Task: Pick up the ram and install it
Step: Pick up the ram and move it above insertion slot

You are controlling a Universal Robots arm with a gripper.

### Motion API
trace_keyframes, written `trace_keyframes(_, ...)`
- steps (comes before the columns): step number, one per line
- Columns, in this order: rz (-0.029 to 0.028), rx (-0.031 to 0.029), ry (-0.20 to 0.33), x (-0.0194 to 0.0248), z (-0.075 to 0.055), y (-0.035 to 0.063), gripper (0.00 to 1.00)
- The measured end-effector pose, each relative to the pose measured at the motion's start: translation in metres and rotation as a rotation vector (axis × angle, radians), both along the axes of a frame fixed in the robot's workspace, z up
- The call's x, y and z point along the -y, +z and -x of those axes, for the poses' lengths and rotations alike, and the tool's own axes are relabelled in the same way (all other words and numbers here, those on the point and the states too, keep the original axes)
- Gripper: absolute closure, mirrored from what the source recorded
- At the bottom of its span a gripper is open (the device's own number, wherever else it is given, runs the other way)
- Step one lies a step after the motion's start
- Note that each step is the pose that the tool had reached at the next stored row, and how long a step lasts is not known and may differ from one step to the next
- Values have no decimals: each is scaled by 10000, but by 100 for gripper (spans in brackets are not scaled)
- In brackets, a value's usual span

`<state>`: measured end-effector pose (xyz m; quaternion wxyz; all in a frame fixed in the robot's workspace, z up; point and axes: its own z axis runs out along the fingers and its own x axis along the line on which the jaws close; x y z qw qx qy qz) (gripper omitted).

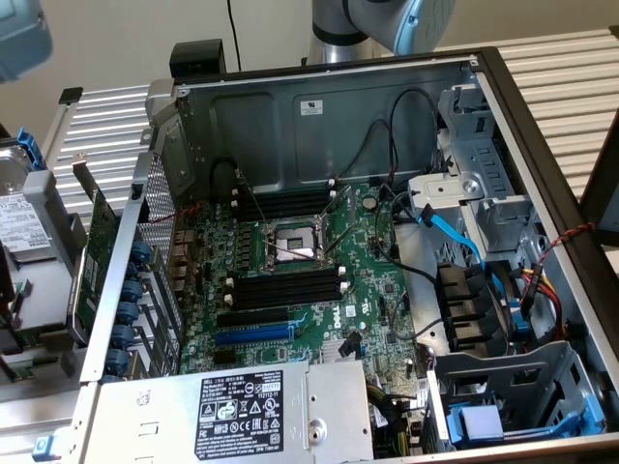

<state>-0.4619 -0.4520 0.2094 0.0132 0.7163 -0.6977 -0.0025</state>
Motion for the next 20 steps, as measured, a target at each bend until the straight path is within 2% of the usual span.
trace_keyframes(6, -1, 1, 3, -46, -1, -47, 61)
trace_keyframes(10, -1, -23, 5, -49, -1, -83, 61)
trace_keyframes(11, -1, -34, 4, -49, -1, -90, 63)
trace_keyframes(12, 0, -45, 4, -49, 0, -96, 70)
trace_keyframes(13, 0, -59, 3, -50, 0, -99, 70)
trace_keyframes(14, 0, -75, 3, -49, 0, -99, 76)
trace_keyframes(15, 2, -84, 4, -49, 0, -99, 76)
trace_keyframes(17, -1, -92, 4, -49, 0, -98, 87)
trace_keyframes(20, 1, -136, 3, -50, -1, -34, 87)
